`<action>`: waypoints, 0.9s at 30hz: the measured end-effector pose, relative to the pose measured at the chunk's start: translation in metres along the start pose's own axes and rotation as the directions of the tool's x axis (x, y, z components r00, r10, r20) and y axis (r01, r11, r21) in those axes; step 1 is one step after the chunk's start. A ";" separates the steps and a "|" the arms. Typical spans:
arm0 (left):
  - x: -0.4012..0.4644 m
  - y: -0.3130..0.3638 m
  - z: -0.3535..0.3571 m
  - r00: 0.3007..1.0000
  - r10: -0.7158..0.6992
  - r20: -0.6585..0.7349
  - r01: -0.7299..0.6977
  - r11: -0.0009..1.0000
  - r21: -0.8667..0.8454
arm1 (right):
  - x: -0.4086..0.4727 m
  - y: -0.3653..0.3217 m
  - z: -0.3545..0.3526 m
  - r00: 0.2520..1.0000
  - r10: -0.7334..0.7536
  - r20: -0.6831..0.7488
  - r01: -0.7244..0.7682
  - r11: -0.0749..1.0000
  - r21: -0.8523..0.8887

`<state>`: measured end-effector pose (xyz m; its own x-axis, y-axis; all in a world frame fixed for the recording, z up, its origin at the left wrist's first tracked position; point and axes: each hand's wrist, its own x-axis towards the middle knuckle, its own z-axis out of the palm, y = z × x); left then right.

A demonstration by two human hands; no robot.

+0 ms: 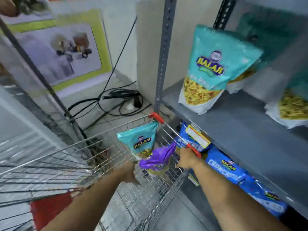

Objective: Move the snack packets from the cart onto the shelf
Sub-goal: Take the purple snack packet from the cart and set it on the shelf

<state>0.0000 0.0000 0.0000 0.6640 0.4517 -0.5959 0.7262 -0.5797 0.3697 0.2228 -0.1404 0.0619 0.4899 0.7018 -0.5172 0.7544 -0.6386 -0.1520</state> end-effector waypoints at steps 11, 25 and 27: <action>0.036 0.034 0.036 0.940 -0.032 -0.340 -0.278 0.507 -0.816 | 0.068 0.004 0.049 0.995 -0.069 0.068 0.002 0.721 0.693; -0.073 0.104 -0.111 0.863 -0.071 -0.499 -0.332 0.666 -0.668 | -0.052 -0.022 -0.062 0.955 0.032 -0.295 0.284 0.193 0.939; -0.089 0.124 -0.123 0.857 -0.017 -0.516 -0.378 0.660 -0.650 | -0.076 -0.015 -0.081 0.936 0.064 -0.346 0.331 0.178 0.927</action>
<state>0.0525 -0.0284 0.1869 0.6482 0.7466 -0.1494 0.3441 -0.1123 0.9322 0.2100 -0.1588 0.1713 0.6578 0.7255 -0.2023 -0.1087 -0.1743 -0.9787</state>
